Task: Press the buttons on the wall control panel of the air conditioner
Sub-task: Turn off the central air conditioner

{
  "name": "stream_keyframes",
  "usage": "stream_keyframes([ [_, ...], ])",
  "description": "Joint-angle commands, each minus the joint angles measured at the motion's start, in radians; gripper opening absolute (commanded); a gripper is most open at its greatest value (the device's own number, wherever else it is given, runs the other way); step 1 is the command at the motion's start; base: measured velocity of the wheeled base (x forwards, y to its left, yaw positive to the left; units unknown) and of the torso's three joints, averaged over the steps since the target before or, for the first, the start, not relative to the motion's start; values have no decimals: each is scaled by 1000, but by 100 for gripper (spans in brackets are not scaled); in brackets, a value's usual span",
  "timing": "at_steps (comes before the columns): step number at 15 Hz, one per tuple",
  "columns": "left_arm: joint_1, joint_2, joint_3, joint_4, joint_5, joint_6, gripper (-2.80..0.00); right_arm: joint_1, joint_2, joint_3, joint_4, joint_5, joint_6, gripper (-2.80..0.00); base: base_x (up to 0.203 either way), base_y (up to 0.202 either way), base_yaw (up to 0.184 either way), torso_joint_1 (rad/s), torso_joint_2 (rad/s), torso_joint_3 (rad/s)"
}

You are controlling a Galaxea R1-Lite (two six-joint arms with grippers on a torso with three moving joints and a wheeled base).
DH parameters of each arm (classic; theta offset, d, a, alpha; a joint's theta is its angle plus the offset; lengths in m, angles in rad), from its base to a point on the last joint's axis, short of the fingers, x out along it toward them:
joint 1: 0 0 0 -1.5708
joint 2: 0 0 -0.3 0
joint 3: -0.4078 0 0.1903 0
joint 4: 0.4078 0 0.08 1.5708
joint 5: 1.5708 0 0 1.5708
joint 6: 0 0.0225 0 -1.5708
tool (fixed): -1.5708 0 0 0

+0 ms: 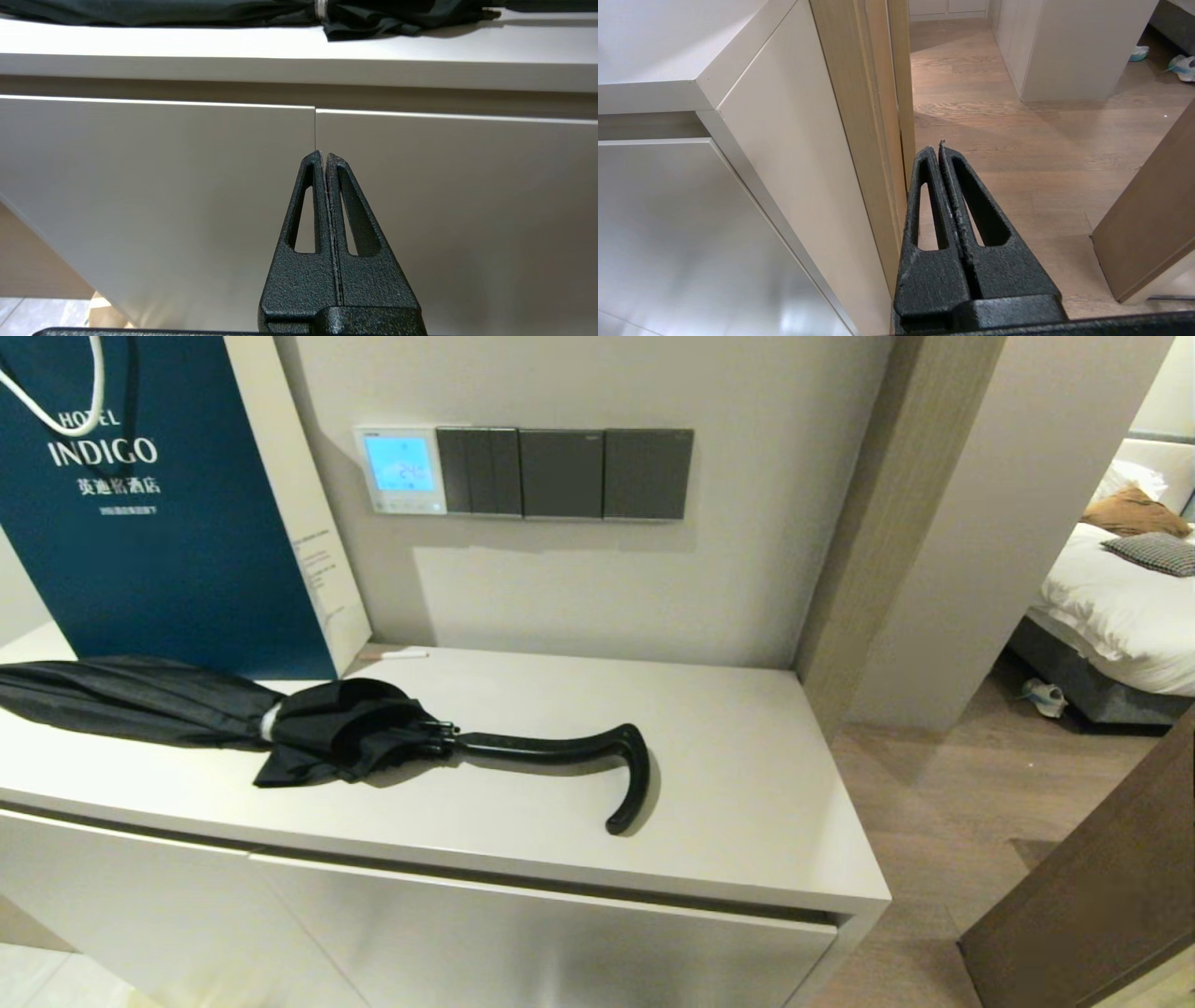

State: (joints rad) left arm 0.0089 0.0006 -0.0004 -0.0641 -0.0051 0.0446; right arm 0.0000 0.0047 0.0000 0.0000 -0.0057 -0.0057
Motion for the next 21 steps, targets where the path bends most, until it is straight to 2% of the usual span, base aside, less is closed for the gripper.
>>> stream_keyframes([
  [1, -1, -1, 27, -5, 1, -11, -280, 0, 1, 2, 0, 0, 0, -280, 0, 0, 0, 0, 0, 0],
  [21, -1, -2, 27, -5, -1, -31, -280, 0, 1, 0, 0, 0, 3, -280, 0, 0, 0, 0, 0, 0],
])
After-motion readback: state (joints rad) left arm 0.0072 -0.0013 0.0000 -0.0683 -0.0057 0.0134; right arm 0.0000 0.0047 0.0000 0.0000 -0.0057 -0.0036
